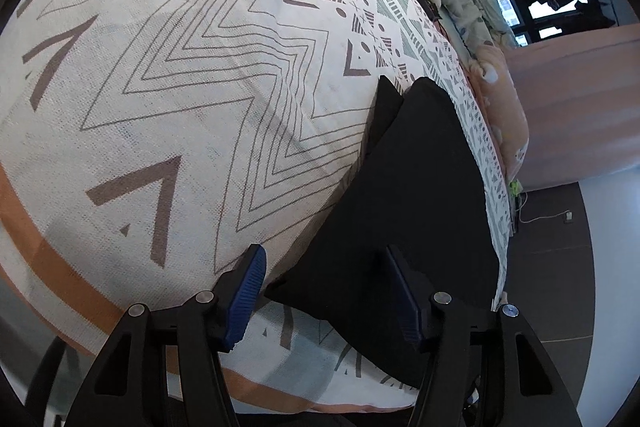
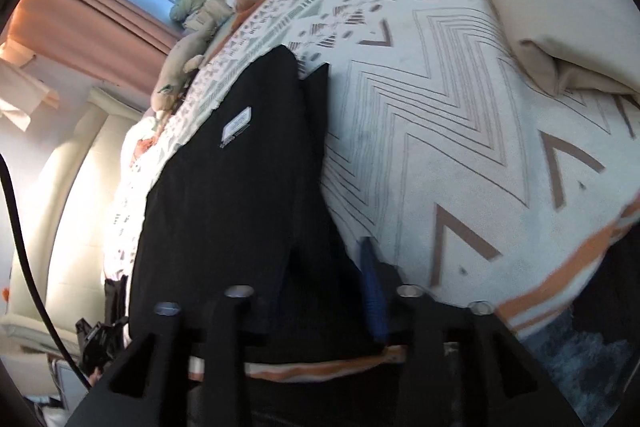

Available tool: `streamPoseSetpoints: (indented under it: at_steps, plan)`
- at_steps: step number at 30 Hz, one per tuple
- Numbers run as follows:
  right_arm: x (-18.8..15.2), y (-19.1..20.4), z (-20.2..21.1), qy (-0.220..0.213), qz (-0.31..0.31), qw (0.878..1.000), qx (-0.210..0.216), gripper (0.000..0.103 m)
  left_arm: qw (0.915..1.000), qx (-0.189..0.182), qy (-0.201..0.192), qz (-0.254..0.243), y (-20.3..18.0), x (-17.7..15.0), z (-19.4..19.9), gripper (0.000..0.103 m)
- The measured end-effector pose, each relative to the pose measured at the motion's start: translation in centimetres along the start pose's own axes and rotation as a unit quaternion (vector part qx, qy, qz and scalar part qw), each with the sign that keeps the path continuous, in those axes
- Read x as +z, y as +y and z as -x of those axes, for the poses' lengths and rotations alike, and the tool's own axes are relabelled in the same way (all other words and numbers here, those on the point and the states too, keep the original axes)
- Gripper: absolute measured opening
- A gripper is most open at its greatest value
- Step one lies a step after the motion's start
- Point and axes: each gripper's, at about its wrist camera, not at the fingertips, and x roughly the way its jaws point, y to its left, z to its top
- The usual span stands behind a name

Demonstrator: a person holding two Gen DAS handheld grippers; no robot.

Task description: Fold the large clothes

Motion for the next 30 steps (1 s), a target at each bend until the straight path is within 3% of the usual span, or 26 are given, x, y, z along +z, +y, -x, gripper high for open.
streamPoseSetpoints:
  at_steps: [7,10,12,14,15,16,18,30]
  plan:
    - [-2.5,-2.3,1.3,0.034,-0.038,0.997,0.053,0.064,1.0000,-0.007,-0.003,-0.006,-0.8,0.1,-1.3,0.058]
    - [-3.4,-2.5,0.5,0.046,-0.052,0.994,0.086,0.064,0.9999,0.007,-0.008,-0.014,-0.9,0.0,-1.4,0.041]
    - [-3.7,-2.2,-0.6,0.050,-0.057,0.992,0.103,0.064,0.9999,0.004,-0.006,-0.013,-0.7,-0.1,-1.3,0.022]
    - [-3.6,-1.8,-1.4,0.048,-0.055,0.992,0.104,0.052,0.9999,-0.012,-0.006,-0.004,-0.3,-0.2,-0.9,0.018]
    - [-3.4,-1.7,-1.7,0.044,-0.056,0.993,0.099,0.035,0.9998,-0.016,-0.006,-0.001,-0.2,-0.3,-0.7,0.017]
    - [-3.2,-1.7,-1.9,0.039,-0.061,0.993,0.098,0.024,0.9997,-0.021,-0.006,0.003,-0.1,-0.4,-0.5,0.017]
    - [-2.7,-1.5,-2.1,0.029,-0.064,0.992,0.104,0.016,0.9995,-0.029,-0.009,0.009,0.1,-0.7,0.0,0.016]
    - [0.2,-0.6,-3.0,0.023,-0.042,0.997,0.068,0.013,0.9974,-0.061,-0.016,0.034,1.0,-2.9,0.7,0.018]
